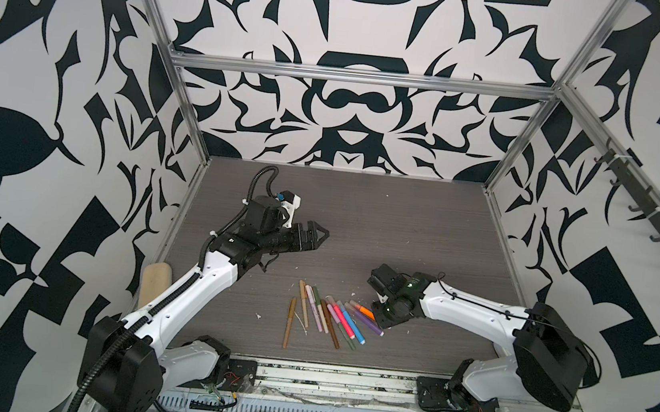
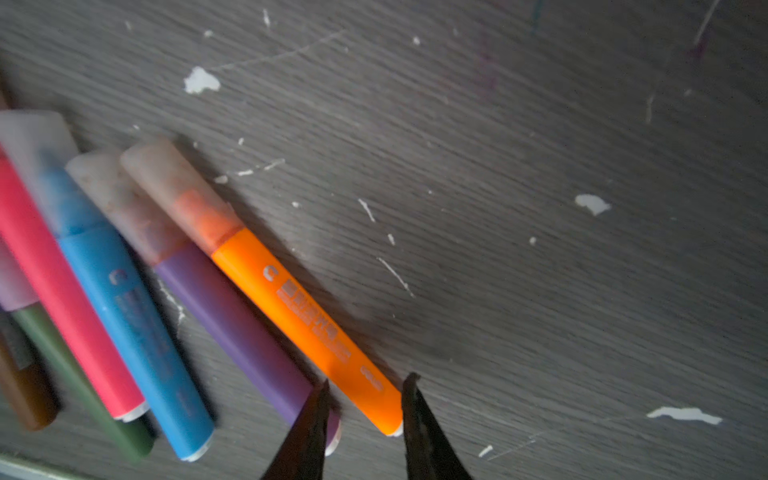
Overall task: Open the pen caps
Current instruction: 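Grasp the orange marker with the right gripper while the left arm moves forward, then lift the orange marker toward the left gripper and grip its cap with the left gripper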
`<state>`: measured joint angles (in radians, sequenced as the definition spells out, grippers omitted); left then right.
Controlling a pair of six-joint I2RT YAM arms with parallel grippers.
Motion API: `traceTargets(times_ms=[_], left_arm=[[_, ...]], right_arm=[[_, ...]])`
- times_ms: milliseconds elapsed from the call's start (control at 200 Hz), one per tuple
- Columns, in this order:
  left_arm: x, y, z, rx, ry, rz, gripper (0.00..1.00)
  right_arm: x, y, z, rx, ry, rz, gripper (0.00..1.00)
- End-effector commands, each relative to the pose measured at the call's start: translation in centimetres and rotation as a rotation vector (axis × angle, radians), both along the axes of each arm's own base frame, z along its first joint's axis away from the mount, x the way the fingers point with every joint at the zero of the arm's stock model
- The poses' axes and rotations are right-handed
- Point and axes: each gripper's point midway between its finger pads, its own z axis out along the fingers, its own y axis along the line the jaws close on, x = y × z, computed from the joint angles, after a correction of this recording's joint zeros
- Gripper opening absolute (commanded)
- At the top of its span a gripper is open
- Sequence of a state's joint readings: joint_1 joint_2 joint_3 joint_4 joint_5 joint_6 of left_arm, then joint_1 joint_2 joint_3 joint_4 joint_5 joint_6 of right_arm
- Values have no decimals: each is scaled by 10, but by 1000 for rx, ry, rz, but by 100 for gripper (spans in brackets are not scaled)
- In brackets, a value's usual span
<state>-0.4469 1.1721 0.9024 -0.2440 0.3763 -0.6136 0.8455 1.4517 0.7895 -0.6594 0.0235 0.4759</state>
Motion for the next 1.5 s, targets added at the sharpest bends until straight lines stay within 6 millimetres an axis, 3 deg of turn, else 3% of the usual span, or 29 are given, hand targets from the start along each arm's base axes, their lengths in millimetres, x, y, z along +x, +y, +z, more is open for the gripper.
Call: traceTargets(times_ms=[0, 210, 330, 505, 650, 720, 775, 835, 915, 935, 1010, 1230, 1495], left_arm=[[-13, -6, -1, -30, 38, -52, 99], [-19, -1, -20, -53, 100, -8, 99], [-24, 0, -21, -86, 128, 11, 99], [-32, -5, -20, -99, 166, -24, 99], [-30, -3, -28, -91, 210, 17, 99], [-28, -5, -38, -92, 235, 21, 99], [-27, -4, -48, -61, 257, 13, 99], [-28, -4, -53, -3, 273, -22, 99], [-30, -13, -52, -11, 297, -66, 88], [-28, -15, -63, 0, 331, -66, 86], [-25, -22, -71, 0, 367, -67, 79], [-21, -47, -76, -13, 383, -82, 74], [-24, -69, -74, -35, 391, -113, 66]], right_arm=[[1, -5, -5, -12, -3, -47, 33], [-1, -13, -18, -30, -11, -94, 31], [-3, -16, -19, -35, -10, -101, 31], [-1, -19, -12, -35, -9, -119, 19], [10, -19, 5, 8, -25, -132, 7], [16, -17, 21, 30, -64, -112, 0], [19, -13, 36, 58, -90, -91, 0], [18, 0, 50, 135, -87, -66, 0], [13, 18, 64, 246, -62, -67, 0], [11, 23, 67, 278, -55, -69, 0], [6, 42, 76, 390, -30, -87, 0], [-6, 87, 98, 604, 8, -71, 0], [-3, 109, 109, 684, 25, -56, 0]])
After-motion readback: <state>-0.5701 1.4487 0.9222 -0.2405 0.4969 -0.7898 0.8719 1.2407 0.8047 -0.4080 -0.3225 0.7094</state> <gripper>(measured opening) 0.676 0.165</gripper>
